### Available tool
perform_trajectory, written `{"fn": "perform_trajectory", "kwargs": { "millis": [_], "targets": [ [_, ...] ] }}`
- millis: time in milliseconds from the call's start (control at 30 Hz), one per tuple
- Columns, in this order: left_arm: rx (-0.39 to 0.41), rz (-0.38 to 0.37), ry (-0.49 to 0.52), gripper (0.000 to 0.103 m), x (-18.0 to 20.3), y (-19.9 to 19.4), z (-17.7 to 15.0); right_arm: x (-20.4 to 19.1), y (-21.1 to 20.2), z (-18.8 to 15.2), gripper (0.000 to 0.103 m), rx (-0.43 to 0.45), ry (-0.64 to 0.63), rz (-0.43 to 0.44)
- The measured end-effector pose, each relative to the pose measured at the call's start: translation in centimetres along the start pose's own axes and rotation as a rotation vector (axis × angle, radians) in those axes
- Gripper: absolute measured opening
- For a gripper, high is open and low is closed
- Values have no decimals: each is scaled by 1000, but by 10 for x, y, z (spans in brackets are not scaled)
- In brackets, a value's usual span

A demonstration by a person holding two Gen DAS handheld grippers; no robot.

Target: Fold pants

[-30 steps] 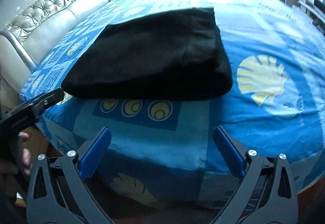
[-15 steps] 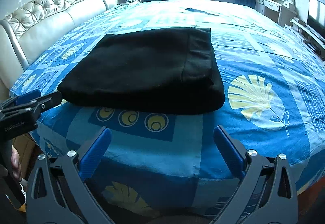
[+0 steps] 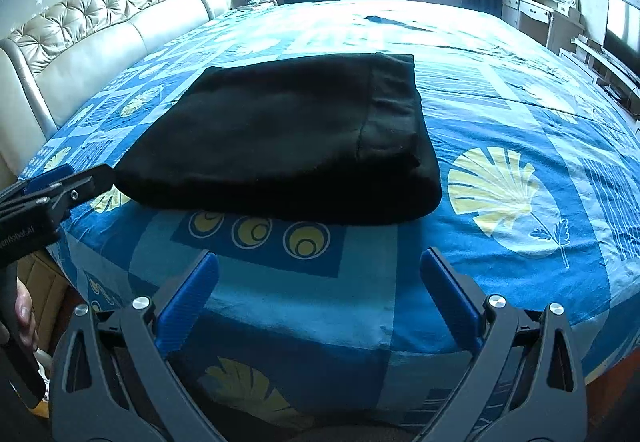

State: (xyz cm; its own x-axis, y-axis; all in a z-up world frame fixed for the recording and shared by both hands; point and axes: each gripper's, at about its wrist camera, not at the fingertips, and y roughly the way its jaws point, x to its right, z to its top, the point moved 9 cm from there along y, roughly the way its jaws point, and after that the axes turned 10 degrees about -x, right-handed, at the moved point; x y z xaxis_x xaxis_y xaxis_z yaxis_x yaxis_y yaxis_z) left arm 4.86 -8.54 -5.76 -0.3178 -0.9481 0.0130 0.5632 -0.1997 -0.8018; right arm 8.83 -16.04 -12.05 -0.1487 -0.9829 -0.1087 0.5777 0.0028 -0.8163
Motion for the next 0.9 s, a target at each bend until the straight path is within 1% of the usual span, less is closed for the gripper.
{"fn": "perform_trajectory", "kwargs": {
  "millis": [167,400,533,700,767,900],
  "targets": [
    [16,12,-5,87,-2,-3,2,-1,0,0,101,0,0,0],
    [23,32,13,87,1,-4,3,-2,-1,-1,101,2,7,3],
    [39,22,14,87,1,-7,5,-1,-3,-2,101,6,18,5],
    [38,18,15,87,2,-7,3,3,-4,0,101,7,44,15],
    [37,32,22,87,2,-6,2,6,-4,1,101,4,58,17],
    [35,96,67,87,2,-5,1,8,-8,5,101,18,56,7]
  ]
}}
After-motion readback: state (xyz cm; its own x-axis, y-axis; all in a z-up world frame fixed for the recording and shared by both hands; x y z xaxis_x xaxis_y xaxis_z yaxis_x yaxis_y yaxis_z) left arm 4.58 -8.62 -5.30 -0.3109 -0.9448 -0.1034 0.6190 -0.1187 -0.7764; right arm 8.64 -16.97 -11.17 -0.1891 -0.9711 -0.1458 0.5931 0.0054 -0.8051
